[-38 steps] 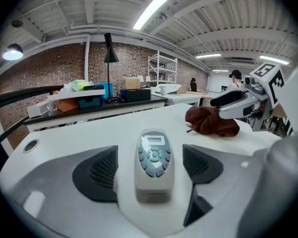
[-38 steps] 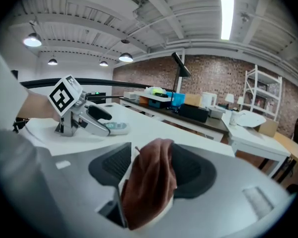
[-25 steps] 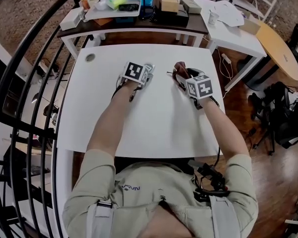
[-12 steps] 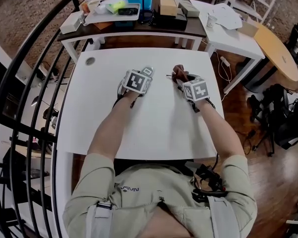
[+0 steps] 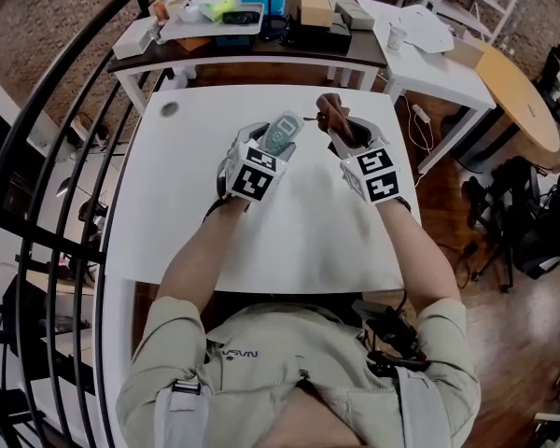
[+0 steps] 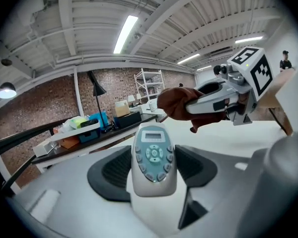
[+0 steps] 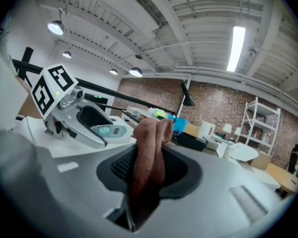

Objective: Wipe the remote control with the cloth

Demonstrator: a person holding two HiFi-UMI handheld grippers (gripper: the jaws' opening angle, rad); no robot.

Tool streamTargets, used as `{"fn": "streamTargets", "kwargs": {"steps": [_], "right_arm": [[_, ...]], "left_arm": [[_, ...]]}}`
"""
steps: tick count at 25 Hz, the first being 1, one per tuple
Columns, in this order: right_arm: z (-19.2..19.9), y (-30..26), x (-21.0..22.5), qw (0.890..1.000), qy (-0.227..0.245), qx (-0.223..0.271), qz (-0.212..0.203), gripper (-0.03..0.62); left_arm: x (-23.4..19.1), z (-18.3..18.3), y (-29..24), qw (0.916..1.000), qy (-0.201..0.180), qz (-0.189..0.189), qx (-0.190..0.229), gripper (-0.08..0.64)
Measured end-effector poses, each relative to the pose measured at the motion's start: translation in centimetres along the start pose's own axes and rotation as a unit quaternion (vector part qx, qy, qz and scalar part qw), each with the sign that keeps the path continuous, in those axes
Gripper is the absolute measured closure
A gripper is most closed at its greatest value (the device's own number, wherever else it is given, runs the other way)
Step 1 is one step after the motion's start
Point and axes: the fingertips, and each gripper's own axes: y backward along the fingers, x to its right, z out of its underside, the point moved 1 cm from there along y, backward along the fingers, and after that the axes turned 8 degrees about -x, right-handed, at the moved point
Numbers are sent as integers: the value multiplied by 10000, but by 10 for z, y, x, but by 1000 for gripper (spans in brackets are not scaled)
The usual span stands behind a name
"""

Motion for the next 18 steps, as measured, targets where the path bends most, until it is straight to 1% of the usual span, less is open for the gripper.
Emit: {"fn": "streamTargets", "kwargs": {"steps": [3, 5, 7, 9, 11, 13, 14, 16, 18], "right_arm": [[-33, 31, -5, 9985, -54, 533, 64, 485], [-55, 57, -10, 9961, -85, 879, 69, 485], [-71, 82, -20, 9937, -3, 1123, 57, 485], [-76, 100, -34, 9934, 249, 1120, 55, 485], [-77, 112, -53, 9929, 670, 980, 36, 485], [-74, 117, -74, 9909, 1048, 849, -46, 485], [-72, 120, -84, 9899, 1165, 802, -123, 485], [-67, 127, -108, 9878, 1346, 686, -381, 485], [-60, 133, -137, 9833, 1522, 513, -855, 485]], "left_arm": [[10, -17, 27, 9985, -375, -253, 299, 275], [18, -24, 46, 9954, -617, -513, 524, 275], [30, -28, 64, 9913, -847, -733, 688, 275], [46, -29, 80, 9863, -1089, -903, 851, 275], [66, -30, 99, 9797, -1324, -1067, 1064, 275], [82, -28, 114, 9740, -1477, -1201, 1224, 275], [87, -27, 120, 9721, -1519, -1257, 1268, 275], [95, -26, 130, 9712, -1475, -1338, 1307, 275], [98, -22, 135, 9707, -1455, -1403, 1302, 275]]}}
